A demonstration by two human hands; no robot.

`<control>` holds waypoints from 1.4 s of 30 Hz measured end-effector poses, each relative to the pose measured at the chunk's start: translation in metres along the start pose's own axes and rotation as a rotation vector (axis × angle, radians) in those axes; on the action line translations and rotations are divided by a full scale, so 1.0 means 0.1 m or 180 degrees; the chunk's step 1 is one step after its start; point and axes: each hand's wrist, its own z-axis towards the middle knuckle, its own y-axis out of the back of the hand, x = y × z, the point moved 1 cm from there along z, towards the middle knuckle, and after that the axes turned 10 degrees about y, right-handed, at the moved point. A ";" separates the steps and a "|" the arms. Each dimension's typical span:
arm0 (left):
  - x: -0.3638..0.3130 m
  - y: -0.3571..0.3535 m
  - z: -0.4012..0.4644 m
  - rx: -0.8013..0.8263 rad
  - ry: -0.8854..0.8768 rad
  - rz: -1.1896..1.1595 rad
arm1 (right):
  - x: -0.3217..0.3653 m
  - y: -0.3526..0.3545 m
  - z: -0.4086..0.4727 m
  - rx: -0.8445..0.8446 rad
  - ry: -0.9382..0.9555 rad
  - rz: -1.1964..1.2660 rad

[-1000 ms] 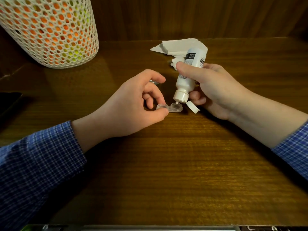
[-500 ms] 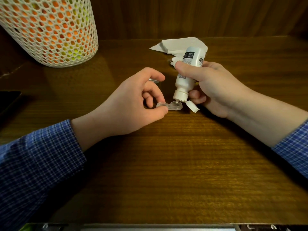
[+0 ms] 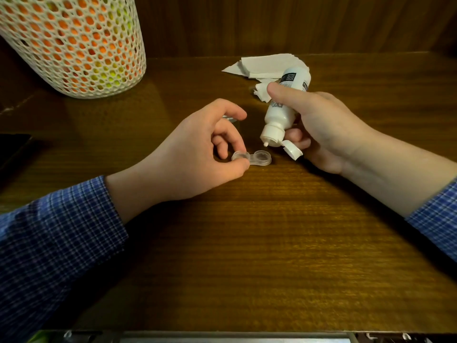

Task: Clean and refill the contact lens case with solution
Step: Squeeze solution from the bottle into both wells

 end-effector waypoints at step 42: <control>0.00 0.01 0.00 -0.0009 0.0021 0.0001 | -0.02 -0.01 0.01 0.0090 0.0057 -0.0076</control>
